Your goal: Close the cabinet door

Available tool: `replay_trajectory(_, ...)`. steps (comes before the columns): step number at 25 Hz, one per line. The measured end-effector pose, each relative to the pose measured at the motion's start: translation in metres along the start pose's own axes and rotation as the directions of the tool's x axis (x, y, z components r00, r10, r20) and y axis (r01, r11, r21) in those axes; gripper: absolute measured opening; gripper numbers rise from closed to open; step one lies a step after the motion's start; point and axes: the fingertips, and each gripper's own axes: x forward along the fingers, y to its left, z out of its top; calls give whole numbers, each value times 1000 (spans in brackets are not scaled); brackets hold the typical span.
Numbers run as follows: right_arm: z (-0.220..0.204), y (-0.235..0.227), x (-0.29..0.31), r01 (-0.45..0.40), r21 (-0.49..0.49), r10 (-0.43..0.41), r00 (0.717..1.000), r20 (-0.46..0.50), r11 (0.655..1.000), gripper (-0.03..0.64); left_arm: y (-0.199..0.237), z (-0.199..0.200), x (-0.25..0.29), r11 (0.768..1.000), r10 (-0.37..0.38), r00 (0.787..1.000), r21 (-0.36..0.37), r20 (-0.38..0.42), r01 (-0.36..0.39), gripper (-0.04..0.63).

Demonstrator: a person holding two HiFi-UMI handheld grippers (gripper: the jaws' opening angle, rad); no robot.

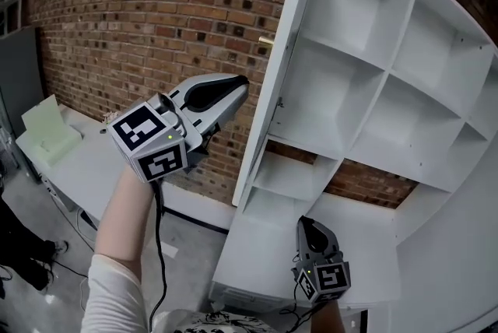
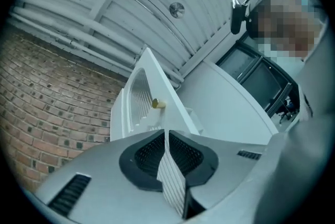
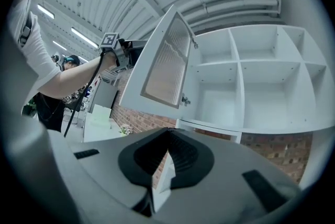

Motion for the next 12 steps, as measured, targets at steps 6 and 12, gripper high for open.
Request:
replay_trajectory(6,-3,1,5,-6,-18,6,1000,-5,1000,6,13,34,18,995,-51,994,-79,99,59,97)
replay_trajectory(12,-12,-2,5,2,-21,-2,1000,-19,1000,8,18,46,29,990,-87,987,-98,136,101,130)
